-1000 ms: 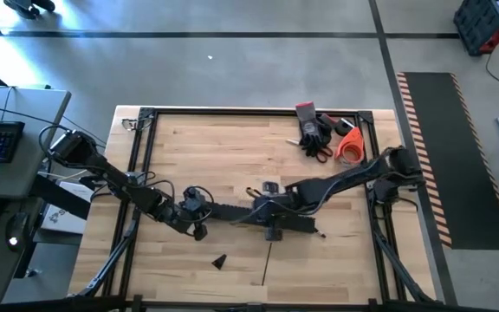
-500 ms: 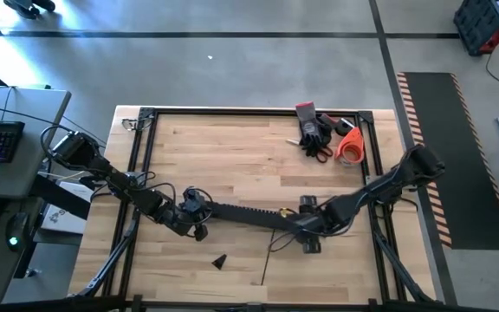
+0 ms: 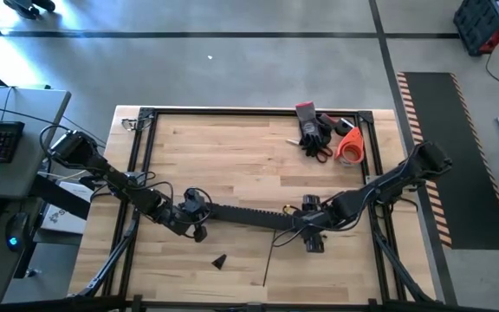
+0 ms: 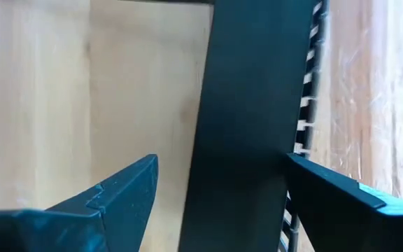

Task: Ziptie cables
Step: Close the black cable duct

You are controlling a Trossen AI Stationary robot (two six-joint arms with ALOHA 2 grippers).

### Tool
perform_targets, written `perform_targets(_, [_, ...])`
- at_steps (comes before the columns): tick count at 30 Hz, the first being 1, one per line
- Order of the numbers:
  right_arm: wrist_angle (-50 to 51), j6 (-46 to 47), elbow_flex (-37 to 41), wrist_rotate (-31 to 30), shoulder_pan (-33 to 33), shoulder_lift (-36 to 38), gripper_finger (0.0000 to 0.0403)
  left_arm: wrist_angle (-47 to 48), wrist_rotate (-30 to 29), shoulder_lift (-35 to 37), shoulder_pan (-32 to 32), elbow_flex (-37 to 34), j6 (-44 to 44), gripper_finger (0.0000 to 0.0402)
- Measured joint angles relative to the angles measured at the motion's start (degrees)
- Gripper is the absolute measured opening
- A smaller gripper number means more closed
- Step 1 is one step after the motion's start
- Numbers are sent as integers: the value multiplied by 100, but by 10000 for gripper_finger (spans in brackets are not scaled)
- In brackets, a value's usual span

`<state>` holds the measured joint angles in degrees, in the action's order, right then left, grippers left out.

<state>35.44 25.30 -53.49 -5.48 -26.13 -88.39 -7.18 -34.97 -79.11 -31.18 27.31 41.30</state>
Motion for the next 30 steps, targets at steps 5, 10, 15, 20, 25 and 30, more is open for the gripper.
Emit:
perform_targets(5, [102, -85, 0, -2, 0, -130, 293, -8, -23, 0, 0, 0, 0, 0])
perform_targets(10, [159, -118, -2, 229, 70, -50, 293, -13, -27, 0, 0, 4, 2, 0])
perform_targets(15, [194, -333, -7, 789, 146, -11, 294, -17, -31, 0, 2, 4, 2, 0])
perform_targets(20, [235, -705, -7, 911, 140, 8, 294, -17, -31, 0, 2, 7, 42, 0])
perform_targets(25, [376, -890, -11, 913, 143, 75, 294, -18, -27, 0, 2, 7, 44, 0])
perform_targets(30, [1350, -951, -617, 728, 169, 102, 293, -19, -34, 0, 4, 7, 48, 0])
